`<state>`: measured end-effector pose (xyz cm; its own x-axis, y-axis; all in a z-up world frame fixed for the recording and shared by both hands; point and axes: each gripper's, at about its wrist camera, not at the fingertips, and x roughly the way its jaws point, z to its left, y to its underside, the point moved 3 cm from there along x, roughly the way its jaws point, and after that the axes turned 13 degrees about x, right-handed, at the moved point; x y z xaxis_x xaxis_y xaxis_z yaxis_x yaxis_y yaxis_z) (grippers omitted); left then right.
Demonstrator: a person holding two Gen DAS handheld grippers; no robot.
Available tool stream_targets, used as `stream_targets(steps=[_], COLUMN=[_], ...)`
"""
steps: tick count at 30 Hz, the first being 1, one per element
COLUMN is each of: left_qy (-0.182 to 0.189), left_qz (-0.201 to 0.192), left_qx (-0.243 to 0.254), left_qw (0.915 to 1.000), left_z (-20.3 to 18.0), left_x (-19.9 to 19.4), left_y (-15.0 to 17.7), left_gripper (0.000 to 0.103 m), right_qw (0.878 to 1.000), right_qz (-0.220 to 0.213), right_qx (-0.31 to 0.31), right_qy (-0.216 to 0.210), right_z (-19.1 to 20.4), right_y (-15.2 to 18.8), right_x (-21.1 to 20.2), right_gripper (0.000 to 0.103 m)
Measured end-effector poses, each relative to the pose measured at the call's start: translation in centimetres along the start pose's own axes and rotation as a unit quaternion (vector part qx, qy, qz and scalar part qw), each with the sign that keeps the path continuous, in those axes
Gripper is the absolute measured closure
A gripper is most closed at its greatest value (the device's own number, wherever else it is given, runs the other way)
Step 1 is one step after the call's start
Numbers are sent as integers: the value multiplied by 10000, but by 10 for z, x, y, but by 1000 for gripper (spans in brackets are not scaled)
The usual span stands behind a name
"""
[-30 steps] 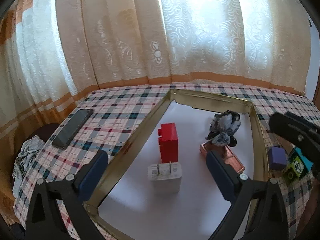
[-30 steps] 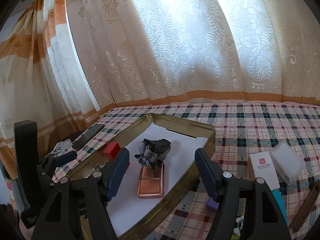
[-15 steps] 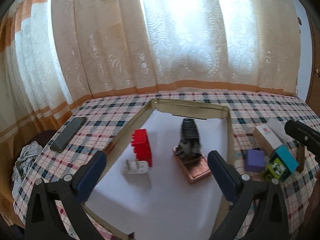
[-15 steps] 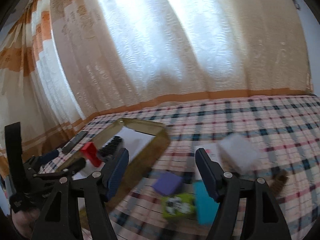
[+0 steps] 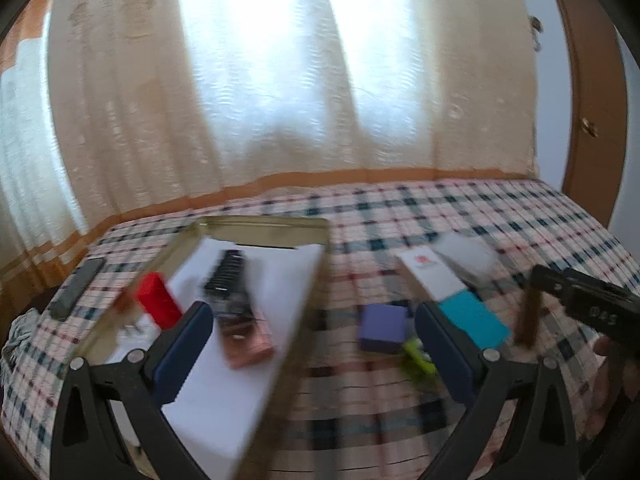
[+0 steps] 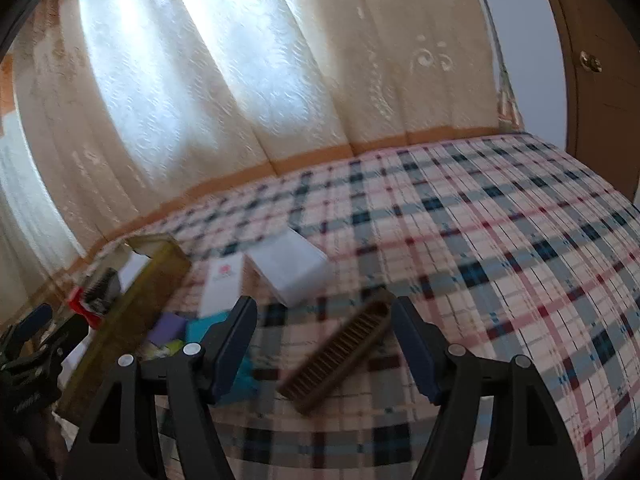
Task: Organize rigid objects
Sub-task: 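Grasp the brown comb with the right tool while the left tool approaches the boxes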
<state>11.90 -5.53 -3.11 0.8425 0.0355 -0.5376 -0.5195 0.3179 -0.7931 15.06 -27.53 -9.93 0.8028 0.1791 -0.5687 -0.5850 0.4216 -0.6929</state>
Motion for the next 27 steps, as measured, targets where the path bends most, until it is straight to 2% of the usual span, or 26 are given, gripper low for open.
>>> stream_targets(steps=[6,13,18,20,27], left_qy=[174,275,414,472,662], left_qz=[201,303,325,326,319], left_qx=[175,202,168,203,279], left_qw=[9995,9990,9985,9982,9969], left_z=[-24,-31,-33,-35,-40], left_x=[17,29,32,31,30], left_y=[2,6,9,10,12], left_gripper=[1,1,1,1,1], right_qw=[9984,9922,9893,9876,9885], right_qz=[322,834,851,860,884], right_qx=[-132,-378,-593,-758,-831], right_qy=[450,840,1023,1069,900], right_z=[-2,2,8,13,16], right_y=[6,15,18,20,21], right_x=[15,37,38,37,35], right_gripper=[31,32,54,75,76])
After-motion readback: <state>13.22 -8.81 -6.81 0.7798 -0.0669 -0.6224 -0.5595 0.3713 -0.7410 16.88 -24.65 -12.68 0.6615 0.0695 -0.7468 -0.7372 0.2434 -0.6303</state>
